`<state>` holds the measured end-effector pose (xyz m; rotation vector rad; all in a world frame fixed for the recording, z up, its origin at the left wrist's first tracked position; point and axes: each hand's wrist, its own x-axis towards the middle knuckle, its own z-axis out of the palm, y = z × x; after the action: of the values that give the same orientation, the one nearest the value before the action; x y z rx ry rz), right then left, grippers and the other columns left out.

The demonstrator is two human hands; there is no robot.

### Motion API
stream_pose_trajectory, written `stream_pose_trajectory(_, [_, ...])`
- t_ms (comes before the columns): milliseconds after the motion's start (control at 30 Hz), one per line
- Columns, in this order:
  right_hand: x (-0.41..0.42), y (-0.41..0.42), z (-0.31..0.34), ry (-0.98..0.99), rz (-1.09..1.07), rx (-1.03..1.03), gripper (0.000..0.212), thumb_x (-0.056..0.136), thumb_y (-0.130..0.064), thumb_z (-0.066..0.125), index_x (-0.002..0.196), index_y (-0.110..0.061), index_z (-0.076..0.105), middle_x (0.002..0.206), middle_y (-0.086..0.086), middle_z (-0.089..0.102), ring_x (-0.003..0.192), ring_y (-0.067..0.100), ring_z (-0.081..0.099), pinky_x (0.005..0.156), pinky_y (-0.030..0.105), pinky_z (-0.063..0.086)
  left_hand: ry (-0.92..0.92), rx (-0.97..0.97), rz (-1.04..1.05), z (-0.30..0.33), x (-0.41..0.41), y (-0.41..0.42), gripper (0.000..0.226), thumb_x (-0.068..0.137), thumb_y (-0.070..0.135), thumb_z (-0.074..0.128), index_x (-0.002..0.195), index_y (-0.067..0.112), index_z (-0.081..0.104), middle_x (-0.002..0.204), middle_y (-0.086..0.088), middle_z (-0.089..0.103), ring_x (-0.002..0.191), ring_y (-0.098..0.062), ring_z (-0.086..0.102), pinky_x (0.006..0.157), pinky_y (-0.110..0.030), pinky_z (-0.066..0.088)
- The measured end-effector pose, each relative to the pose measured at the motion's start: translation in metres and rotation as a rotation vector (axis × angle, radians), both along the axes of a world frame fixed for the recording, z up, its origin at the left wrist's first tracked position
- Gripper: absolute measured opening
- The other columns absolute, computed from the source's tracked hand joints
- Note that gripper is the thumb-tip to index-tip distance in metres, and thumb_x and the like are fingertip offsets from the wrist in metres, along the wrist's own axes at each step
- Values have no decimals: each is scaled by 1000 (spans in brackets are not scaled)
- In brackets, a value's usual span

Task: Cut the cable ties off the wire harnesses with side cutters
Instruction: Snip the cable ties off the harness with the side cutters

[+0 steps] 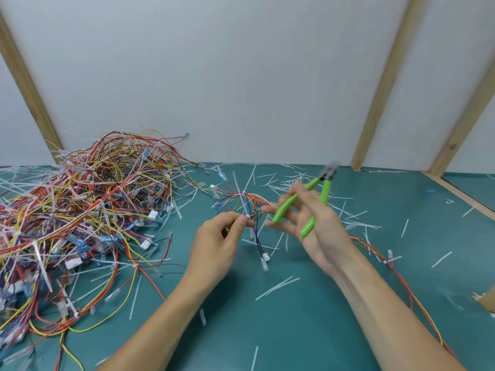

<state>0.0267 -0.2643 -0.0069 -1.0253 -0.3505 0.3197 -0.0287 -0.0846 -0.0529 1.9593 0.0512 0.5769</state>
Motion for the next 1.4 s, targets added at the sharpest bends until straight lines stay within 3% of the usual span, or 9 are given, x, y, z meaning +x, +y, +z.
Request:
stream_pose_trajectory(100, [7,-12,4,-231,-255,-172,18,94,-11,69,100,-11,52,73,2,54,59,22,61,73,39,61,-33,259,81,-1,-2,1,18,101,36,56,93,36,72,77,19,61,71,-3,52,65,-25,36])
stream_pose_trajectory(267, [7,-8,-6,-586,-282,-571,23,93,-9,70,111,-23,67,87,-12,68,72,9,62,73,25,53,-145,566,82,1,-5,-4,24,102,42,50,99,36,73,80,13,52,79,-14,48,70,-35,32])
stream_pose_trajectory(367, [7,-4,-16,-633,-174,-728,27,92,-5,70,105,-28,67,82,-24,67,66,2,55,68,20,45,-218,598,102,2,-5,-4,25,101,42,49,97,34,73,78,13,48,76,-15,44,67,-34,28])
stream_pose_trajectory(467, [9,-1,-23,-624,-177,-805,18,91,-11,70,96,-28,68,91,-11,73,78,22,63,77,41,54,-291,608,175,4,-5,-2,29,101,42,47,95,31,73,79,12,49,76,-17,45,68,-34,30])
stream_pose_trajectory(833, [0,16,-37,-459,-76,-648,9,94,-25,66,90,-17,67,73,-1,66,64,14,64,63,34,53,-266,585,307,0,-2,2,12,96,37,62,93,31,72,88,13,55,88,-16,52,78,-29,29])
stream_pose_trajectory(1033, [-4,25,-41,-426,-232,-649,13,94,-19,69,82,-20,64,65,-3,64,63,32,62,67,49,55,-396,436,276,6,-7,-2,6,92,33,65,90,28,66,78,16,56,73,-6,53,72,-30,37])
stream_pose_trajectory(1200, [-8,28,-43,-457,-294,-637,13,92,-26,69,81,-21,64,67,-1,65,69,33,61,70,49,54,-146,-4,46,2,-6,-13,6,94,24,69,90,25,74,72,8,72,65,-14,68,58,-24,46])
stream_pose_trajectory(1300, [-10,29,-44,-479,-293,-663,14,93,-24,70,81,-21,64,65,-7,64,63,18,56,66,38,49,-80,-332,-47,5,-2,-10,6,92,13,72,90,14,77,68,7,72,53,-7,57,52,-14,43])
stream_pose_trajectory(1400, [-11,27,-42,-486,-283,-697,12,92,-23,73,82,-21,66,68,0,66,68,26,59,71,46,53,13,-437,-84,4,0,-5,8,90,20,73,86,16,79,62,9,64,54,-5,50,49,-11,36])
